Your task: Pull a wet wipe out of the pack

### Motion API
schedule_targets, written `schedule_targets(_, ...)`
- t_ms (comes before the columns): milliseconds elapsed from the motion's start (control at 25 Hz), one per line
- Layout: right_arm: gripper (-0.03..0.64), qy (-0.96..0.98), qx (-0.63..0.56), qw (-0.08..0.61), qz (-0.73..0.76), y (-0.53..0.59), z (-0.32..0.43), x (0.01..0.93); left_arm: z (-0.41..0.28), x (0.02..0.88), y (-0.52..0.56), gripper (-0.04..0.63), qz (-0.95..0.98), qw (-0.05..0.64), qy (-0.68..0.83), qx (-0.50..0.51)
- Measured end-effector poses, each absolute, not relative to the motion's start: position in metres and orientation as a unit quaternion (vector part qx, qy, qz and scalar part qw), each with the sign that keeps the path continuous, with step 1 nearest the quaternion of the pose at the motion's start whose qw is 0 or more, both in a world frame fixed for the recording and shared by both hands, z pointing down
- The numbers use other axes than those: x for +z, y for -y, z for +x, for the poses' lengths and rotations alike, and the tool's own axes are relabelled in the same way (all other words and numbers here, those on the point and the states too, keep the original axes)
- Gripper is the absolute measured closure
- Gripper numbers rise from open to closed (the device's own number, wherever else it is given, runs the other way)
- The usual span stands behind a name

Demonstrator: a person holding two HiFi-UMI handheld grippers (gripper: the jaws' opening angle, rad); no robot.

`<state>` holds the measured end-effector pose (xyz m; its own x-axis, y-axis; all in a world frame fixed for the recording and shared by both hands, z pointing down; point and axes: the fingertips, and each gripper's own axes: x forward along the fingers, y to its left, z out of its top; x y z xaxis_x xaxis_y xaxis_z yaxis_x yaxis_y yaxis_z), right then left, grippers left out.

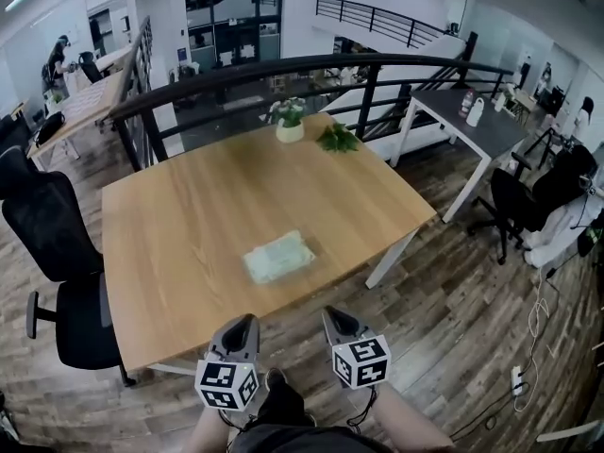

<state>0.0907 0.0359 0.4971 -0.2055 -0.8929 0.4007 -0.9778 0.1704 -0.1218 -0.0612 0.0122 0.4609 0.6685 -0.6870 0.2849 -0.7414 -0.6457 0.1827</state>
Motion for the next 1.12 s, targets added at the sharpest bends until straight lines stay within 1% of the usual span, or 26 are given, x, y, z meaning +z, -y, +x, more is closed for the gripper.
schedule_targets(240, 0.591, 0.760, 0.179, 0.136, 0.610, 0.033, 0.096, 0.505, -0.048, 0.482, 0.048, 0.578, 0.908, 0.138, 0.374, 0.126)
schedule_targets(600, 0.591, 0.775, 0.180, 0.205, 0.570, 0.104, 0.082, 0.521, -0.043, 0.509, 0.121, 0.575, 0.914, 0.132, 0.347, 0.160)
schedule_targets(640, 0.591, 0.776, 0.176, 0.215, 0.566, 0.108, 0.082, 0.524, -0.040, 0.514, 0.124, 0.561, 0.918, 0.129, 0.337, 0.167)
schedule_targets(720, 0.591, 0.776, 0.168, 0.234, 0.561, 0.116, 0.083, 0.530, -0.034, 0.525, 0.129, 0.467, 0.922, 0.127, 0.316, 0.182)
schedule_targets(800, 0.588, 0.779, 0.159, 0.254, 0.551, 0.122, 0.084, 0.534, -0.027, 0.533, 0.133, 0.427, 0.926, 0.120, 0.301, 0.196)
schedule_targets(840, 0.579, 0.782, 0.153, 0.267, 0.541, 0.125, 0.083, 0.536, -0.024, 0.536, 0.134, 0.392, 0.927, 0.110, 0.295, 0.201)
schedule_targets(880, 0.543, 0.787, 0.148, 0.281, 0.530, 0.128, 0.082, 0.539, -0.021, 0.539, 0.135, 0.349, 0.929, 0.098, 0.291, 0.208)
schedule_targets(920, 0.495, 0.790, 0.143, 0.296, 0.517, 0.132, 0.081, 0.542, -0.018, 0.543, 0.137, 0.332, 0.929, 0.085, 0.287, 0.217)
schedule_targets(1000, 0.463, 0.798, 0.135, 0.318, 0.493, 0.140, 0.080, 0.548, -0.014, 0.550, 0.141, 0.303, 0.928, 0.062, 0.280, 0.237)
schedule_targets(1120, 0.414, 0.816, 0.123, 0.342, 0.450, 0.153, 0.076, 0.557, -0.008, 0.558, 0.150, 0.273, 0.924, 0.059, 0.278, 0.256)
